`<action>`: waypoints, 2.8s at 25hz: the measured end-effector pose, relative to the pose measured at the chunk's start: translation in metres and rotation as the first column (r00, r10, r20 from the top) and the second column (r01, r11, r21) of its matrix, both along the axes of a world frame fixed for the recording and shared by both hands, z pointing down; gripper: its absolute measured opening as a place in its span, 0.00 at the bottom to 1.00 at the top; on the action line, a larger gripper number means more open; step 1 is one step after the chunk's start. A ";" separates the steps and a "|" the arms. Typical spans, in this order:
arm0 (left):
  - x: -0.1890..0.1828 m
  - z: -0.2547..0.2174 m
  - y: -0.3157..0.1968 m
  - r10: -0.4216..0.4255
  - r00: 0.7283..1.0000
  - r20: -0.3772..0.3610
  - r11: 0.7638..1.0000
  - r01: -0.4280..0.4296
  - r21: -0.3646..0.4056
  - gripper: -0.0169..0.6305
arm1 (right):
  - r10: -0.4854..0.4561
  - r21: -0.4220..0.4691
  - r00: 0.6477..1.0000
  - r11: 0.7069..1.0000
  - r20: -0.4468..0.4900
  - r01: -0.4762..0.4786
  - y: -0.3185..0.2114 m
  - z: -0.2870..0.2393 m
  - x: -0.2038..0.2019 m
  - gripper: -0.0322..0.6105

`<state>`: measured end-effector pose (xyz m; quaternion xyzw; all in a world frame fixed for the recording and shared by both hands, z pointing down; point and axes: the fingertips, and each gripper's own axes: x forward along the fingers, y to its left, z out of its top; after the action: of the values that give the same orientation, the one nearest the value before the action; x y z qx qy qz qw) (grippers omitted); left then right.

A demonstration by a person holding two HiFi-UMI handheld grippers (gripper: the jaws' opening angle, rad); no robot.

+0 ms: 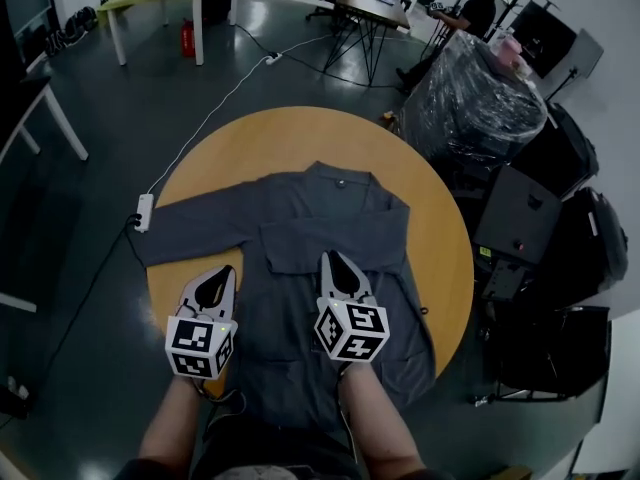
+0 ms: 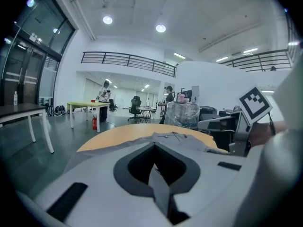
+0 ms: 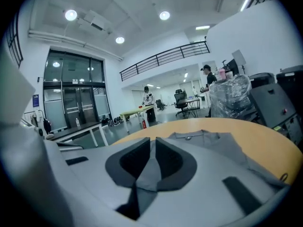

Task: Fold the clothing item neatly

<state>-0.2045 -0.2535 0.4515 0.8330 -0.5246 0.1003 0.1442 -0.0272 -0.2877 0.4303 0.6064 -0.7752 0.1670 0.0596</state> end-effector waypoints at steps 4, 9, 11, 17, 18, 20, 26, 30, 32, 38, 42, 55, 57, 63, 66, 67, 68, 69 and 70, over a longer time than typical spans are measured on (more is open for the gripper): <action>0.009 -0.021 0.042 -0.036 0.999 0.020 0.998 0.034 0.052 0.04 | -0.016 0.060 0.999 0.998 0.032 0.014 0.039 -0.024 0.012 0.04; 0.019 -0.046 0.117 -0.085 0.994 0.061 0.990 0.078 0.118 0.04 | -0.076 0.121 0.994 0.990 0.081 0.066 0.115 -0.049 0.028 0.04; 0.021 -0.052 0.150 -0.113 0.991 0.064 0.985 0.104 0.134 0.04 | -0.093 0.140 0.993 0.987 0.078 0.081 0.147 -0.050 0.034 0.04; 0.021 -0.045 0.224 -0.176 0.981 0.078 0.978 0.165 0.129 0.04 | -0.135 0.109 0.983 0.987 0.126 0.122 0.208 -0.035 0.034 0.04; 0.015 -0.047 0.232 -0.190 0.979 0.076 0.975 0.179 0.131 0.04 | -0.142 0.108 0.981 0.986 0.131 0.128 0.214 -0.036 0.030 0.04; -0.001 -0.052 0.244 -0.220 0.973 0.072 0.968 0.209 0.137 0.04 | -0.160 0.114 0.978 0.983 0.131 0.146 0.223 -0.040 0.019 0.04; -0.056 -0.051 0.252 -0.272 0.959 0.083 0.956 0.259 0.137 0.04 | -0.221 0.126 0.966 0.971 0.131 0.205 0.226 -0.049 -0.036 0.04; -0.098 -0.043 0.235 -0.269 0.960 0.081 0.956 0.255 0.146 0.04 | -0.261 0.115 0.959 0.962 0.109 0.249 0.216 -0.038 -0.099 0.04; -0.122 -0.039 0.221 -0.257 0.963 0.079 0.959 0.244 0.144 0.04 | -0.263 0.099 0.960 0.962 0.098 0.254 0.207 -0.030 -0.133 0.04; -0.202 -0.038 0.186 -0.208 0.976 0.070 0.971 0.197 0.137 0.04 | -0.264 0.048 0.963 0.964 0.060 0.261 0.184 -0.014 -0.237 0.04; -0.227 -0.039 0.175 -0.155 0.982 0.110 0.969 0.130 0.210 0.04 | -0.259 0.047 0.964 0.965 0.059 0.257 0.174 0.001 -0.288 0.04; -0.268 -0.018 0.175 -0.182 0.982 0.042 0.974 0.174 0.147 0.04 | -0.238 -0.021 0.969 0.971 0.070 0.240 0.175 0.032 -0.323 0.04; -0.261 -0.019 0.178 -0.196 0.979 0.062 0.971 0.185 0.152 0.04 | -0.234 -0.029 0.969 0.971 0.074 0.237 0.171 0.038 -0.316 0.04; -0.260 -0.029 0.188 -0.273 0.959 0.076 0.952 0.259 0.162 0.04 | -0.266 -0.012 0.963 0.964 0.048 0.266 0.165 0.045 -0.323 0.04; -0.272 -0.028 0.188 -0.305 0.948 0.089 0.943 0.288 0.165 0.04 | -0.307 -0.023 0.951 0.951 0.035 0.308 0.167 0.053 -0.336 0.04; -0.277 -0.026 0.186 -0.314 0.945 0.095 0.941 0.296 0.165 0.04 | -0.318 -0.029 0.947 0.947 0.033 0.319 0.167 0.056 -0.341 0.04; -0.282 -0.024 0.184 -0.323 0.941 0.100 0.939 0.304 0.162 0.04 | -0.327 -0.035 0.944 0.944 0.028 0.328 0.166 0.059 -0.346 0.04; -0.288 -0.021 0.181 -0.330 0.938 0.103 0.937 0.312 0.156 0.04 | -0.332 -0.042 0.943 0.942 0.023 0.333 0.164 0.063 -0.351 0.04; -0.293 -0.018 0.179 -0.334 0.937 0.104 0.937 0.317 0.149 0.04 | -0.329 -0.052 0.944 0.943 0.021 0.329 0.162 0.067 -0.356 0.04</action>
<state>-0.4974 -0.0746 0.4338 0.7340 -0.6690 0.0936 0.0706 -0.3832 -0.1256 0.4977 0.4655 -0.8610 0.1795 0.0984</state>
